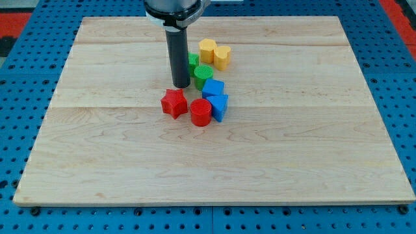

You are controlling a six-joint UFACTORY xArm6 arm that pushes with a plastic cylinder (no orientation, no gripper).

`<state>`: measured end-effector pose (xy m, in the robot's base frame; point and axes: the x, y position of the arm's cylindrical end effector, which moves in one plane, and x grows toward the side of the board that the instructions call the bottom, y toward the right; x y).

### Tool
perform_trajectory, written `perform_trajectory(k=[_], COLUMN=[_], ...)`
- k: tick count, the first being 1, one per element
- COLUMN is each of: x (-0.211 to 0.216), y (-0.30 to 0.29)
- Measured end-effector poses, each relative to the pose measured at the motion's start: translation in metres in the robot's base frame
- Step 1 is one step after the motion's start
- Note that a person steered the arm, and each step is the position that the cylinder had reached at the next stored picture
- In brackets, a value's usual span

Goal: Push the green circle towards center right

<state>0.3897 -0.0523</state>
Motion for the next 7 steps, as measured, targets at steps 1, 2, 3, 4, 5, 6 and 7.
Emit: perform_trajectory(k=[1, 2, 3, 4, 5, 6, 7], x=[-0.002, -0.002, -0.002, -0.005, -0.019, -0.020, -0.033], y=[0.017, 0.056, 0.065, 0.051, 0.044, 0.044, 0.045])
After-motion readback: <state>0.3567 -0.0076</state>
